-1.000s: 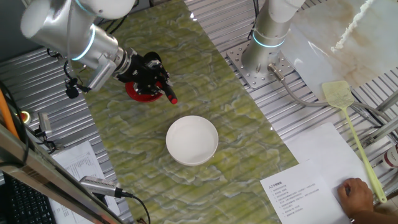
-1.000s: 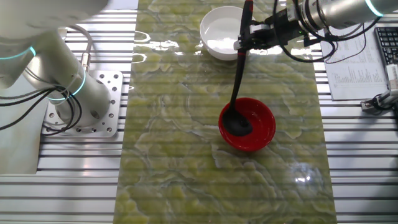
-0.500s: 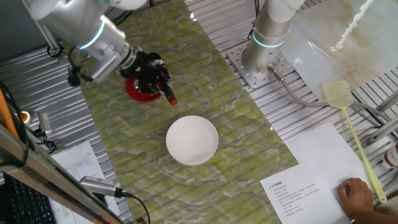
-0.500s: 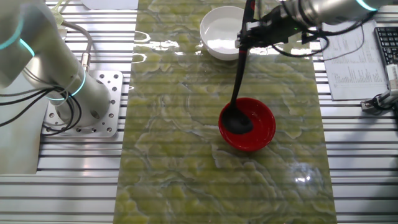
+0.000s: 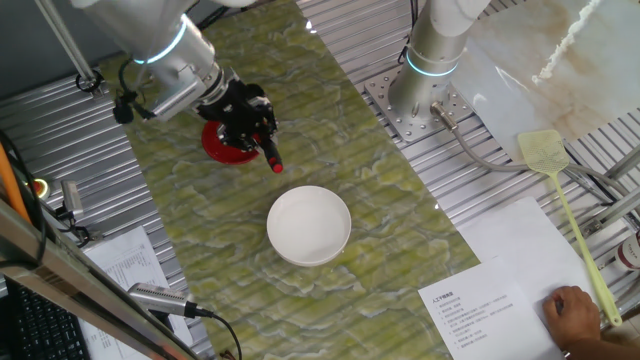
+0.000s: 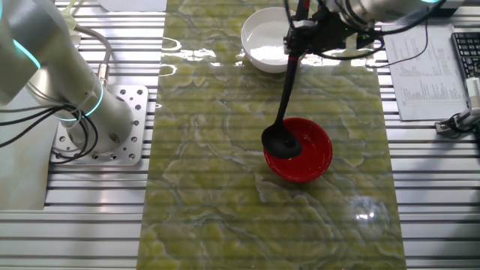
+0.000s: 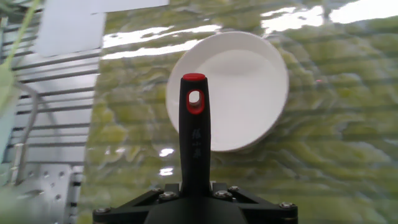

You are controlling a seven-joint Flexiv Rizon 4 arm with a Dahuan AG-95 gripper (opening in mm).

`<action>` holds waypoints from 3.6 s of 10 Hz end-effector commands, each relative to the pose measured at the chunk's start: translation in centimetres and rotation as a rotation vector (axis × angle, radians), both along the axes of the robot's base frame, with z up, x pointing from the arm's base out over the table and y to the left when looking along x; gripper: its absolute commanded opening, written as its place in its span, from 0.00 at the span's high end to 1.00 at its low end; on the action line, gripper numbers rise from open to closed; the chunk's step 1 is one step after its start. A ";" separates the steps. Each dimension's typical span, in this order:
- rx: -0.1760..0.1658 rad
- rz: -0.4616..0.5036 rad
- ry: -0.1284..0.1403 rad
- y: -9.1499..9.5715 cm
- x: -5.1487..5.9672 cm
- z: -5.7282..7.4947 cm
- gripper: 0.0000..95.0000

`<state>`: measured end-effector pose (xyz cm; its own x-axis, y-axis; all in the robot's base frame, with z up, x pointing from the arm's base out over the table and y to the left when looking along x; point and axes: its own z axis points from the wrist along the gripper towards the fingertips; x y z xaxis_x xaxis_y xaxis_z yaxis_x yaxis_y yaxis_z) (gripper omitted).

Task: Scoop water with a large spoon from one bowl to another

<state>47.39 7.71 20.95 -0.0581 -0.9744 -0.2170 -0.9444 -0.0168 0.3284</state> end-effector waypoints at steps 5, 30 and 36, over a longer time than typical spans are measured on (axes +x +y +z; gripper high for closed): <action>-0.005 -0.048 -0.139 0.4 -0.1 -0.5 1.00; -0.010 -0.154 -0.428 0.8 3.2 -2.6 1.00; -0.067 -0.251 -0.389 0.1 4.3 -3.1 1.00</action>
